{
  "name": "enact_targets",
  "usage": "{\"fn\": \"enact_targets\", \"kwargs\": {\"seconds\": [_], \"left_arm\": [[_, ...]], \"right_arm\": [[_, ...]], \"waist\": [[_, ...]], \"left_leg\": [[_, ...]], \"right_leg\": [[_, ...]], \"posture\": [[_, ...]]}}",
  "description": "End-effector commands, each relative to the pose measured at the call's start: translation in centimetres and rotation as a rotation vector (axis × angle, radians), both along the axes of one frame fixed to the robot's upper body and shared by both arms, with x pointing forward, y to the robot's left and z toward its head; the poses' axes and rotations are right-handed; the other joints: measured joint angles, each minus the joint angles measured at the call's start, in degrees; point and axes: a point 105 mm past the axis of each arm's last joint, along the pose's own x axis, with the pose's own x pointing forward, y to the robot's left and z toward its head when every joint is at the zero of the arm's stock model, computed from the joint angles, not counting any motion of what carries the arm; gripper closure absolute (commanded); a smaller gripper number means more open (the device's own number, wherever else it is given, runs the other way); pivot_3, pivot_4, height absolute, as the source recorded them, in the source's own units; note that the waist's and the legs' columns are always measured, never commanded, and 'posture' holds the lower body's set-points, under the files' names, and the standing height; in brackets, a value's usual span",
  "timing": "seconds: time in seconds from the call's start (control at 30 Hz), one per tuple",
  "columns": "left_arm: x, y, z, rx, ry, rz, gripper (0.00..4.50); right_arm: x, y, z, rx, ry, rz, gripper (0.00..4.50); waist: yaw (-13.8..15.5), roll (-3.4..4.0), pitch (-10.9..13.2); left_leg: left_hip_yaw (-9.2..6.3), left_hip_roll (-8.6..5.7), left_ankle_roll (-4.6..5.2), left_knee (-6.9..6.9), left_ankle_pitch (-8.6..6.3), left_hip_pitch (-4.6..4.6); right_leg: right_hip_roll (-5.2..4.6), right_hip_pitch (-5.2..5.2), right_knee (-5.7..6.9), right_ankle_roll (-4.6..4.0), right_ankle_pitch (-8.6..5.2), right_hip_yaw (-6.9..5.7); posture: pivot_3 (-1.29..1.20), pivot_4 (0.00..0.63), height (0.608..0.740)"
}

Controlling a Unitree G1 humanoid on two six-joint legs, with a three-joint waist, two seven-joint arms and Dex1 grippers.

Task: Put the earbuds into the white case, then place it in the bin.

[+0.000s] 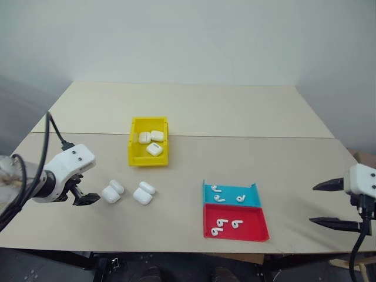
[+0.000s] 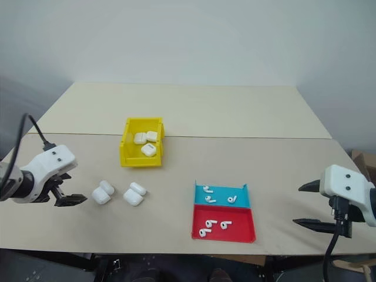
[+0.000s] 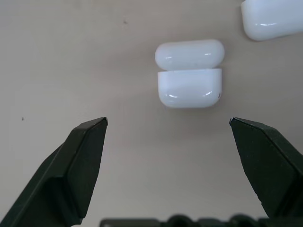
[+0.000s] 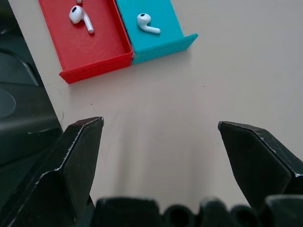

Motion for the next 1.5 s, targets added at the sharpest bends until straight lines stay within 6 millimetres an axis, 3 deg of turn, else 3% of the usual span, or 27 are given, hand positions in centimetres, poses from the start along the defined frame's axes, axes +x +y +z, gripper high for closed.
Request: {"fn": "enact_targets", "kwargs": {"seconds": [0.03, 0.2, 0.5, 0.9, 1.43, 1.5], "left_arm": [[1.4, 0.7, 0.5, -0.025, 0.047, 0.050, 0.00], [1.9, 0.2, -0.5, 0.011, 0.141, 0.003, 0.00], [3.4, -0.1, -2.2, 0.001, 0.217, 0.071, 0.00], [2.8, -2.1, -3.2, -0.032, 0.257, 0.030, 0.00], [3.3, -2.5, -4.5, 0.027, 0.252, -0.010, 0.00], [3.4, -2.3, -4.5, 0.037, 0.244, -0.002, 0.55]], "right_arm": [[0.6, 0.2, 0.4, 0.020, -0.055, -0.039, 0.01], [0.5, -0.3, -0.6, -0.011, -0.047, -0.065, 0.01], [0.5, -0.5, -1.3, -0.013, -0.062, -0.109, 0.01], [0.8, -0.8, -1.9, -0.018, -0.072, -0.129, 0.01], [0.8, -0.8, -2.0, -0.025, -0.074, -0.157, 0.01], [0.7, -0.8, -2.1, -0.024, -0.072, -0.160, 0.00]], "waist": [[0.2, -0.02, 0.0], [0.2, -0.01, 0.0], [0.5, -0.03, 0.0], [0.3, -0.03, 0.0], [0.4, -0.03, 0.0], [0.4, -0.03, 0.0]], "left_leg": [[-0.04, 0.00, 0.00, 0.00, 0.00, -0.01], [-0.08, -0.08, 0.01, 0.01, 0.00, -0.12], [-0.16, -0.09, 0.03, 0.02, -0.01, -0.18], [-0.22, -0.12, 0.04, 0.04, -0.01, -0.19], [-0.28, -0.15, 0.04, 0.06, -0.01, -0.17], [-0.28, -0.15, 0.04, 0.06, 0.00, -0.16]], "right_leg": [[0.01, 0.02, 0.01, 0.00, 0.00, -0.03], [-0.05, 0.00, -0.02, 0.05, -0.03, -0.06], [-0.05, 0.02, -0.03, 0.07, -0.05, -0.10], [-0.07, 0.05, -0.01, 0.08, -0.05, -0.14], [-0.09, 0.09, 0.00, 0.08, -0.05, -0.17], [-0.09, 0.10, 0.01, 0.08, -0.05, -0.18]], "posture": [[0.00, 0.150, 0.740], [0.00, 0.150, 0.740], [0.00, 0.150, 0.740], [0.00, 0.150, 0.740], [0.00, 0.150, 0.740], [0.00, 0.150, 0.740]]}}
